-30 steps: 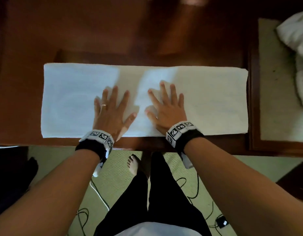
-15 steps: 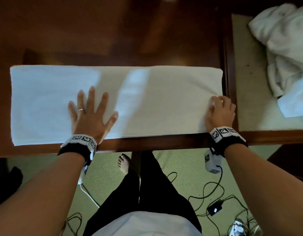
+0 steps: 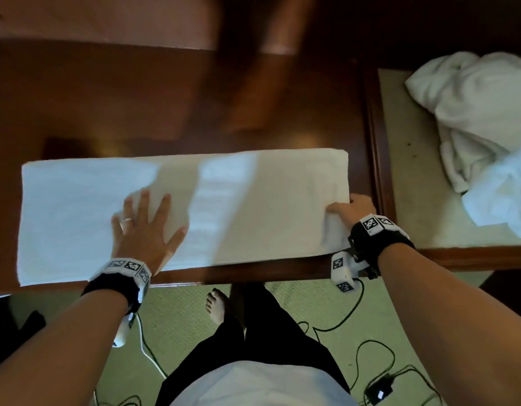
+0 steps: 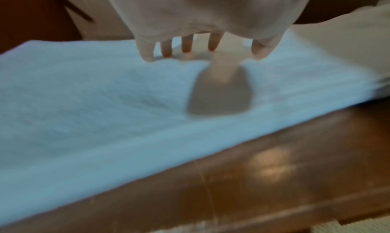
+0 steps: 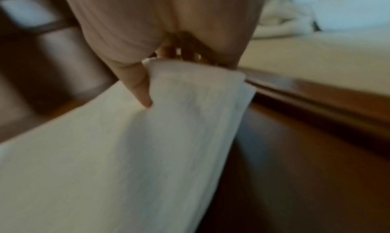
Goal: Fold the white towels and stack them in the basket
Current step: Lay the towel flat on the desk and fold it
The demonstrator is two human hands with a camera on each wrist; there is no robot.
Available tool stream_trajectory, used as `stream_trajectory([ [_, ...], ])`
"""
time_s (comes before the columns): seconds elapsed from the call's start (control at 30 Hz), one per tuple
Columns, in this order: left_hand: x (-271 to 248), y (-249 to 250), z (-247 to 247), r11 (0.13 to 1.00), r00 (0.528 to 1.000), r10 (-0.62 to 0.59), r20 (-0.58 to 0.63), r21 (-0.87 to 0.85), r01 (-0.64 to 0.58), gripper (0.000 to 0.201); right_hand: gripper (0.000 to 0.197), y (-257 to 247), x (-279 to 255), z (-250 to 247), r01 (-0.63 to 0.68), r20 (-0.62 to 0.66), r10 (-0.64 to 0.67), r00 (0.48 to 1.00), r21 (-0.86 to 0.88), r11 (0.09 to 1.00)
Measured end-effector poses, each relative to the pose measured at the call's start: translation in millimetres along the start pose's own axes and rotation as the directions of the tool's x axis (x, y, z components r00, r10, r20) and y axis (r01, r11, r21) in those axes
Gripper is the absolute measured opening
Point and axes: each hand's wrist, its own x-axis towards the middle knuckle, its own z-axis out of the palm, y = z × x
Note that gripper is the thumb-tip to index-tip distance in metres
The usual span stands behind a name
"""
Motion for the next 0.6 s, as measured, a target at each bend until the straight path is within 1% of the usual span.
stream_trajectory([
  [0.03, 1.0, 2.5, -6.6, 1.000, 1.000, -0.003, 0.013, -0.014, 0.004, 0.086, 0.018, -10.9, 2.4, -8.9, 0.048, -0.017, -0.049, 0.999, -0.043, 0.998],
  [0.1, 4.0, 7.9, -20.5, 0.999, 0.999, 0.005, 0.037, -0.040, -0.004, 0.082, 0.015, -42.5, 10.8, -32.8, 0.160, -0.103, -0.173, 0.980, -0.124, 0.979],
  [0.13, 6.9, 10.8, -27.2, 0.999, 0.998, 0.029, 0.048, -0.038, -0.027, 0.078, 0.016, -62.9, 15.5, -47.1, 0.217, -0.165, -0.243, 0.956, -0.161, 0.963],
  [0.17, 10.4, 13.7, -33.5, 0.998, 0.996, 0.053, 0.071, -0.027, -0.052, 0.072, 0.017, -84.0, 20.8, -62.2, 0.274, -0.228, -0.319, 0.920, -0.207, 0.939],
  [0.23, 16.9, 22.4, -46.7, 0.997, 0.991, 0.075, 0.114, -0.003, -0.075, 0.059, 0.018, -126.1, 29.3, -93.9, 0.365, -0.312, -0.476, 0.822, -0.353, 0.861],
  [0.3, 23.5, 29.9, -51.3, 0.993, 0.988, 0.108, 0.106, 0.027, -0.112, 0.048, 0.023, -163.8, 33.4, -124.1, 0.424, -0.351, -0.627, 0.695, -0.505, 0.752],
  [0.37, 30.4, 39.8, -51.0, 0.982, 0.981, 0.177, 0.081, 0.046, -0.181, 0.050, 0.026, -193.0, 32.6, -148.2, 0.450, -0.387, -0.731, 0.562, -0.599, 0.663],
  [0.4, 33.6, 47.4, -51.4, 0.975, 0.973, 0.218, 0.068, 0.032, -0.221, 0.051, 0.028, -203.1, 32.3, -156.2, 0.452, -0.398, -0.758, 0.517, -0.625, 0.637],
  [0.43, 36.8, 55.6, -52.4, 0.966, 0.965, 0.258, 0.054, 0.015, -0.259, 0.046, 0.029, -210.5, 29.9, -161.4, 0.449, -0.405, -0.774, 0.487, -0.644, 0.619],
  [0.5, 44.3, 71.9, -50.9, 0.949, 0.949, 0.314, -0.010, -0.016, -0.314, 0.028, 0.028, -216.5, 22.9, -160.7, 0.465, -0.388, -0.810, 0.439, -0.673, 0.575],
  [0.53, 48.7, 79.6, -50.2, 0.942, 0.943, 0.332, -0.034, -0.038, -0.333, 0.021, 0.027, -214.2, 18.0, -155.0, 0.495, -0.361, -0.839, 0.406, -0.685, 0.534],
  [0.57, 52.5, 84.8, -50.0, 0.936, 0.940, 0.339, -0.033, -0.087, -0.341, 0.023, 0.026, -208.7, 11.5, -146.5, 0.539, -0.316, -0.875, 0.366, -0.695, 0.476],
  [0.6, 55.7, 87.7, -52.0, 0.932, 0.944, 0.326, -0.042, -0.150, -0.329, 0.031, 0.026, -199.8, 4.3, -134.2, 0.585, -0.257, -0.911, 0.323, -0.703, 0.405],
])
